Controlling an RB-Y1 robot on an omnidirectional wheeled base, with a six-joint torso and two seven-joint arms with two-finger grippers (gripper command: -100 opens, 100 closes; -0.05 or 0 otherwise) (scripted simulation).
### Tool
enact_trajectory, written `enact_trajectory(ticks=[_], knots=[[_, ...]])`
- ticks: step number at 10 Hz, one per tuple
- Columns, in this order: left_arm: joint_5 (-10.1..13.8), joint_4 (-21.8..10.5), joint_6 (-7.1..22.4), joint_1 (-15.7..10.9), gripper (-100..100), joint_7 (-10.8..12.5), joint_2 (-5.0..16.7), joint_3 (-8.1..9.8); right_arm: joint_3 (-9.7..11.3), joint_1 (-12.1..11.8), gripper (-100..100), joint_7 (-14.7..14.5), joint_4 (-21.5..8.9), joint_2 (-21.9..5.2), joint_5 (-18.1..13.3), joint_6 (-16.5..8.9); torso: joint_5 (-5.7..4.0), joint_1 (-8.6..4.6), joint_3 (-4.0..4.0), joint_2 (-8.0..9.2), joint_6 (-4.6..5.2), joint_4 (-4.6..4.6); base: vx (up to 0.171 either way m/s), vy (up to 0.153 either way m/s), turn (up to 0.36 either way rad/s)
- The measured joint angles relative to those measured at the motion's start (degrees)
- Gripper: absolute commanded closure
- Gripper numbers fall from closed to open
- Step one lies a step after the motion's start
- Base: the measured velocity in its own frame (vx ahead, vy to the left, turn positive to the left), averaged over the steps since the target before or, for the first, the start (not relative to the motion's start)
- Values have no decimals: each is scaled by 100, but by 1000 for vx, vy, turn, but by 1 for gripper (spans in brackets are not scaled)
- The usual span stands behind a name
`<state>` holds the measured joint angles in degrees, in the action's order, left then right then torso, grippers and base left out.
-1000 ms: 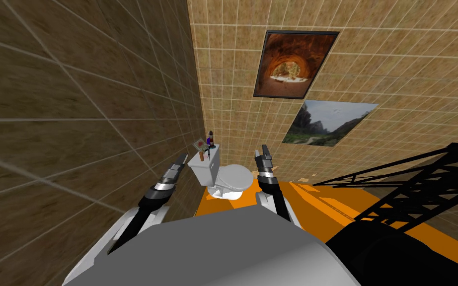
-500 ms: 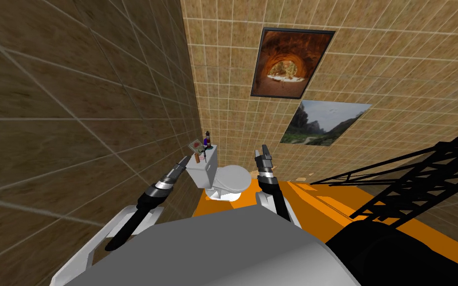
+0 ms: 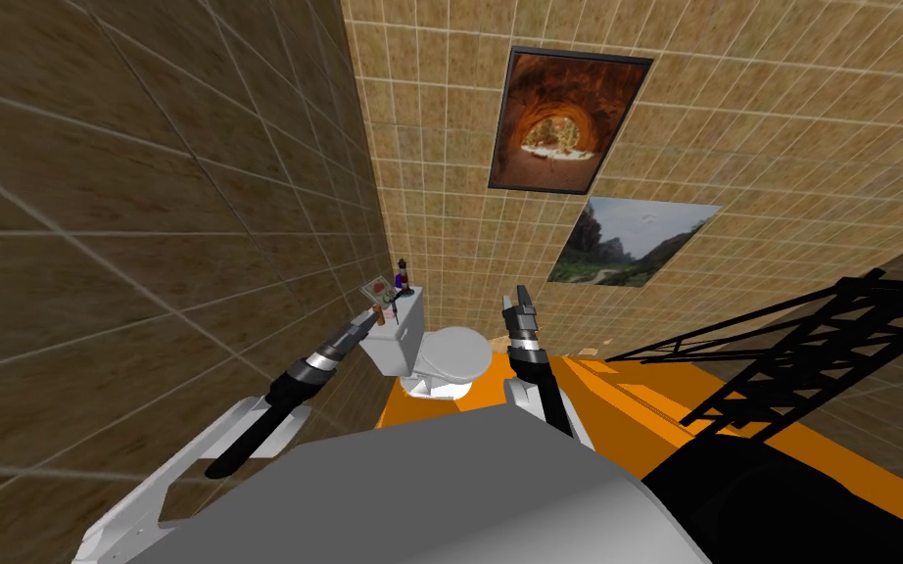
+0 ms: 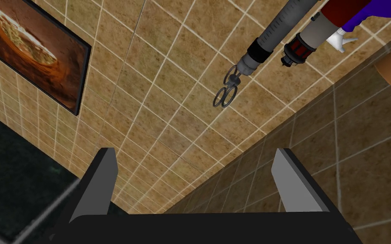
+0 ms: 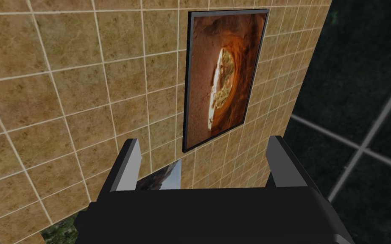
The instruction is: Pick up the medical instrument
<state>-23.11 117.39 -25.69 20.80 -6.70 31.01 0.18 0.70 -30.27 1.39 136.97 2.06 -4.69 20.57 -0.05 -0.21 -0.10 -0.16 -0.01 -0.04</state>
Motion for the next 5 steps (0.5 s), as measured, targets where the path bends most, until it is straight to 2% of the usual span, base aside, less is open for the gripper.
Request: enact_trajectory(ticks=[5], knots=[[-454, -327, 301, -126, -100, -181, 699, 70, 0, 0, 0, 0, 0, 0, 0, 0, 1, 4, 1, 2, 0, 0, 38, -52, -40]])
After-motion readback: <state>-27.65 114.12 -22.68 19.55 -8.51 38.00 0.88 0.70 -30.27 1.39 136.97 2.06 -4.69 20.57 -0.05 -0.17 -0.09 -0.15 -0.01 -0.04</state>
